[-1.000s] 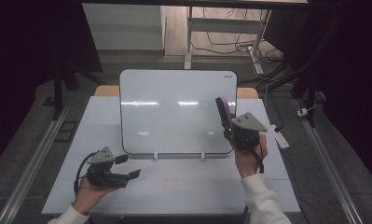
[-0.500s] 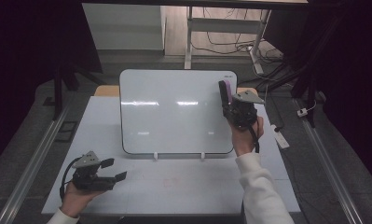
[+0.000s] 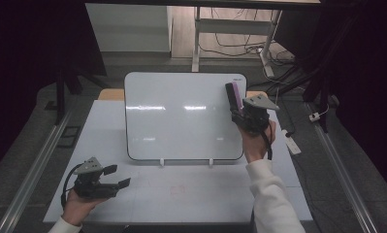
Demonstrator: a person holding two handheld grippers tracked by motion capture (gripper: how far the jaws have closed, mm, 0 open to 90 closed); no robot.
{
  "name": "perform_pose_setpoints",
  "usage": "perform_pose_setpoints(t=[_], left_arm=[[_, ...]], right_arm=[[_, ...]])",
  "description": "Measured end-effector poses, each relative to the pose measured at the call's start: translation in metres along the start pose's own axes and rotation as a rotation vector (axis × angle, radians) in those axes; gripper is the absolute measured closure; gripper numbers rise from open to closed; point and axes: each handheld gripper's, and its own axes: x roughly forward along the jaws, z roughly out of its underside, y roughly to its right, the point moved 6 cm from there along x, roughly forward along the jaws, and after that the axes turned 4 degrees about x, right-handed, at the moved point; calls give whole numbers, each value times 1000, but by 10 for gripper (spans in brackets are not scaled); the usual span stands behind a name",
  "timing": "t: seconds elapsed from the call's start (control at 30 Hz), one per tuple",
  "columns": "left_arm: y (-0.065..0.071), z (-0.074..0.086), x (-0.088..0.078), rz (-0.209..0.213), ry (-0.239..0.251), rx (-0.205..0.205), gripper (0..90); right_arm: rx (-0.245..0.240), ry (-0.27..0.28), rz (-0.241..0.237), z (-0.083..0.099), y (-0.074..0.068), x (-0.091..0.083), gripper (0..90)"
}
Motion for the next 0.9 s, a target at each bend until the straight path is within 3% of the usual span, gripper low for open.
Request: perform_pose_setpoints(t=[0.13, 0.2, 0.47, 0.67, 0.9], left_arm=[[-1, 2, 0, -5, -2, -1, 220], [-2, 2, -1, -7, -1, -2, 220], [-4, 1, 0, -19, 6, -7, 220], [-3, 2, 2, -22, 2, -2, 219], [-1, 1, 4, -20, -1, 8, 216]], right_arm=[[-28, 12, -72, 18, 1, -22, 471], [-24, 6, -132, 32, 1, -33, 457], [-70, -68, -304, 101, -3, -73, 421], [-83, -139, -363, 141, 1, -85, 405], [-82, -165, -406, 158, 3, -84, 400]])
